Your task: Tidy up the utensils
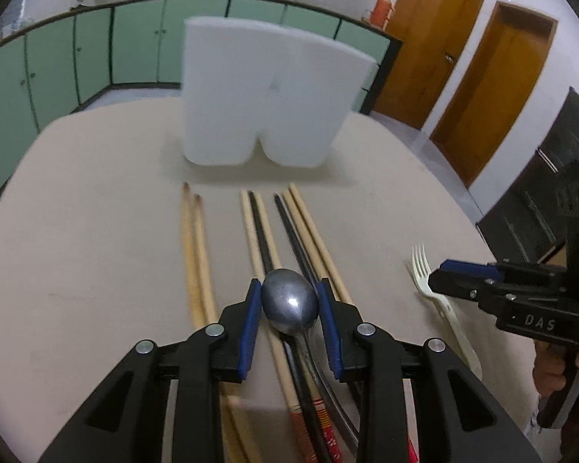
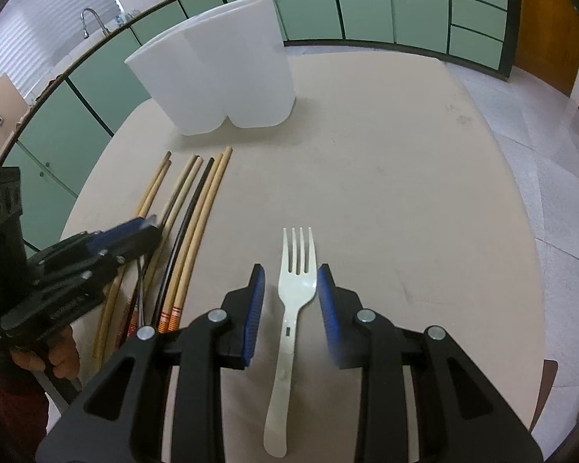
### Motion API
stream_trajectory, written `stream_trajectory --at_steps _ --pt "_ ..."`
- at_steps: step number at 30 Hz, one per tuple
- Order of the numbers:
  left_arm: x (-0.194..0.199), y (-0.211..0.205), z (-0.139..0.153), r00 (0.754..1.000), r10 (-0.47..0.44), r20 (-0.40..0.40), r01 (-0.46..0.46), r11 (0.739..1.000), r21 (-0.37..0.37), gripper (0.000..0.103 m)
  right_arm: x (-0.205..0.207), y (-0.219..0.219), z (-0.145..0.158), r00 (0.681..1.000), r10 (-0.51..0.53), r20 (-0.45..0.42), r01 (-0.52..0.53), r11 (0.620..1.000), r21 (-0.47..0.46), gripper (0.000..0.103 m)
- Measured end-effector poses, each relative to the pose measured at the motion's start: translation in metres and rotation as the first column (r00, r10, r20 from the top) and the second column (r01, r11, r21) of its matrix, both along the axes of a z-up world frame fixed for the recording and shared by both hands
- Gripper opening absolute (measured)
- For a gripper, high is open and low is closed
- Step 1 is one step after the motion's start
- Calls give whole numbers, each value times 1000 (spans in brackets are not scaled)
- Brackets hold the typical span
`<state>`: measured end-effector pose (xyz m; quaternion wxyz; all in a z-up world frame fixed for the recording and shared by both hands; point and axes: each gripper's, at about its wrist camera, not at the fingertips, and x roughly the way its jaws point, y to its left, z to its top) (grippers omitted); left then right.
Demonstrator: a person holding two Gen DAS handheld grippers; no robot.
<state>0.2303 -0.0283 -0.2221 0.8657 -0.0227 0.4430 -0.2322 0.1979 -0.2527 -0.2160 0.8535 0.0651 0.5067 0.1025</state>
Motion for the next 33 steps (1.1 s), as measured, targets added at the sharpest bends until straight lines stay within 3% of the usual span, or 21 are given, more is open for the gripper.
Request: stream_trajectory --at_steps 10,18,20,24,27,33 --pt "-2 -5 8 999 -8 31 8 1000 22 29 5 4 -6 1000 9 -10 -9 1000 -7 29" --pt "-8 1 20 997 -4 81 5 1000 -2 29 20 16 -10 1000 14 -20 -15 997 -80 29" --pt "-10 1 24 995 -7 97 8 1000 -5 29 23 19 -12 1000 16 -23 -18 996 -92 22" --pt "-16 3 29 991 -14 136 17 1000 -18 29 23 27 -12 999 34 -7 -35 988 -153 20" --pt "-20 4 35 984 -20 176 25 999 -26 29 16 22 -6 1000 21 17 -20 996 -90 20" --pt "-32 8 51 969 -17 246 32 998 -54 28 -6 11 28 986 31 162 -30 1000 -6 20"
